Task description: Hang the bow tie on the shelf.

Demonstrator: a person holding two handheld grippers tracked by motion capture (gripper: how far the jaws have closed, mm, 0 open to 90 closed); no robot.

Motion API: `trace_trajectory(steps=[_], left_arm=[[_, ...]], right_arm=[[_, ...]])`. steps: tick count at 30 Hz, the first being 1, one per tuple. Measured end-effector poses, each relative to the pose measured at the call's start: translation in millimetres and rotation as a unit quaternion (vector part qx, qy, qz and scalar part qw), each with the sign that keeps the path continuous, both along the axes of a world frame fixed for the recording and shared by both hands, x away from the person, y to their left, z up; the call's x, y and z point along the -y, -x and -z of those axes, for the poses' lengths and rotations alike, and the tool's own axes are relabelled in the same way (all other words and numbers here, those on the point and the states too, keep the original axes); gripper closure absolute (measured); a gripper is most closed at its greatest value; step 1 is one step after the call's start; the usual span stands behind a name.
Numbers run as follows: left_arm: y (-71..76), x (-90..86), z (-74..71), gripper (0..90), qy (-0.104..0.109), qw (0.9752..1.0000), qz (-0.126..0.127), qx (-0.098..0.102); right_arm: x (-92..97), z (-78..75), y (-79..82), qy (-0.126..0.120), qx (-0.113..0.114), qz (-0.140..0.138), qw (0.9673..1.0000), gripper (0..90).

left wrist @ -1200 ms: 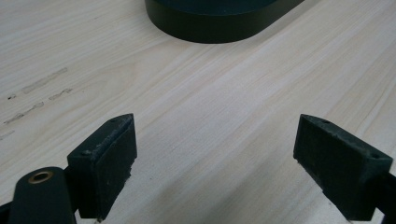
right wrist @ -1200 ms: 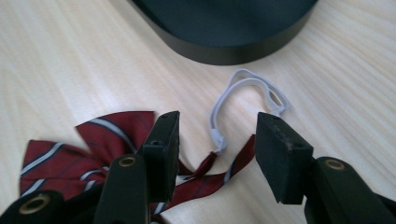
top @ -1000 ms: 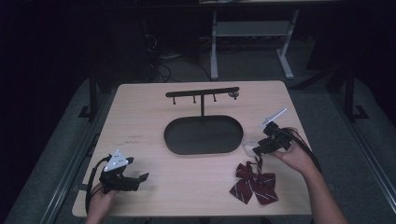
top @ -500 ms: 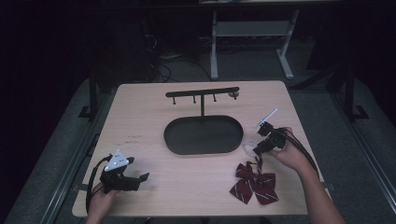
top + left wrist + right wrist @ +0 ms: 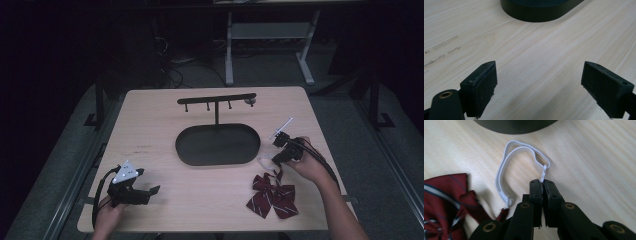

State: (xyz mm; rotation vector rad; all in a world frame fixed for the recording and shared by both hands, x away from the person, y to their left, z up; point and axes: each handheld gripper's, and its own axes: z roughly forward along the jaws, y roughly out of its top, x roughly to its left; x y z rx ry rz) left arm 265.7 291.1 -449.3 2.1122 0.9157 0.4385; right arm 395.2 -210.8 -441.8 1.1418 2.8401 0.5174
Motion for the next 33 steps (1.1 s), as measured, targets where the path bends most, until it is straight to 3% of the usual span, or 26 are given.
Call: trace_trajectory(steps=[8,14,26,33], left_arm=[[0.2,0.5,-0.3,13.1,0.0,1.0,0.0,0.0],[0.5,0.7,0.4,13.1,-0.001,1.0,-0.001,-0.002],[0.3,1.0,0.4,13.0,-0.006,1.0,0.005,-0.002],[-0.2,1.6,0.5,13.0,-0.004,1.0,0.006,-0.003]], right_arm=[[-1.3,-18.5,9.6,-0.023,0.003,-0.019,0.9996,86.5],[-3.2,-29.0,17.3,-0.021,-0.002,-0.037,0.9991,86.3],[-1.8,-60.0,30.8,-0.05,0.0,-0.071,0.9962,86.7],[-2.4,-73.4,38.2,-0.062,0.015,-0.08,0.9947,86.8]])
